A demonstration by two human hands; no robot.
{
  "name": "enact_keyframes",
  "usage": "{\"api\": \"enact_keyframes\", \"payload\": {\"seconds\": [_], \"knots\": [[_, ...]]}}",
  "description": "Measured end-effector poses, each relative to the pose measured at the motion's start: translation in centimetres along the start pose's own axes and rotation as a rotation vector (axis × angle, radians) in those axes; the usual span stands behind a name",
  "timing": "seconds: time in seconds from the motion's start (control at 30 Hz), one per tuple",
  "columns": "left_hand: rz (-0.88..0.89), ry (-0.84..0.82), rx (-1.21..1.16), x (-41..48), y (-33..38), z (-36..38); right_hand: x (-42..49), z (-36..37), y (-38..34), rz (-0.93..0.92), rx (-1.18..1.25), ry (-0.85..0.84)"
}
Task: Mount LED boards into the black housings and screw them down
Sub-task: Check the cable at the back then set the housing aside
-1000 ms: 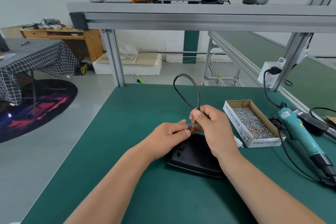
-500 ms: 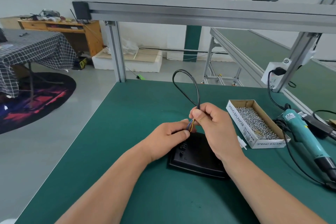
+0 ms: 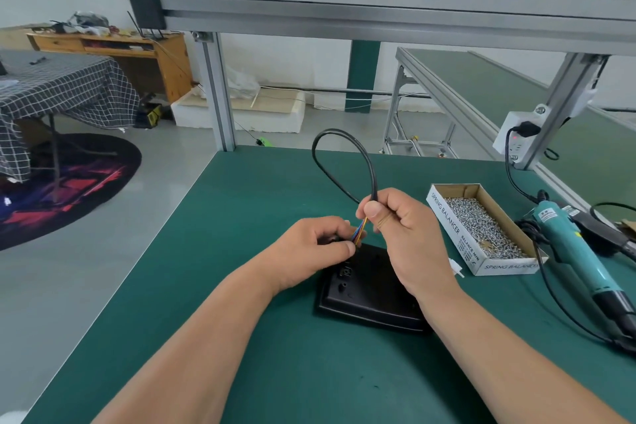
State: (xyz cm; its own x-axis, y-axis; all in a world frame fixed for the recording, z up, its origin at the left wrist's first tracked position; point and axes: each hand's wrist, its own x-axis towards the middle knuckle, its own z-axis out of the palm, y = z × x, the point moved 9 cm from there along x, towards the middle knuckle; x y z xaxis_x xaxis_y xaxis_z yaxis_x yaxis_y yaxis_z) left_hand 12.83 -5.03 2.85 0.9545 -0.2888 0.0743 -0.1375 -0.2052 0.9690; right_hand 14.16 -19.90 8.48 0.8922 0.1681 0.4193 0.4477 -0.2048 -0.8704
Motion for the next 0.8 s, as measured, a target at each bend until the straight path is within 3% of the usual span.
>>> {"api": "enact_keyframes", "payload": {"seconds": [0.53,0.8], "knots": [[-0.022,-0.08,-0.031,0.4,-0.4,0.6,0.7,-0.6,0.9,0.007,0.042,0.083],[-0.008,-0.082,0.079,0.0,-0.3,0.5,0.8,-1.0,3.2,0.222,0.218,0.123]]}}
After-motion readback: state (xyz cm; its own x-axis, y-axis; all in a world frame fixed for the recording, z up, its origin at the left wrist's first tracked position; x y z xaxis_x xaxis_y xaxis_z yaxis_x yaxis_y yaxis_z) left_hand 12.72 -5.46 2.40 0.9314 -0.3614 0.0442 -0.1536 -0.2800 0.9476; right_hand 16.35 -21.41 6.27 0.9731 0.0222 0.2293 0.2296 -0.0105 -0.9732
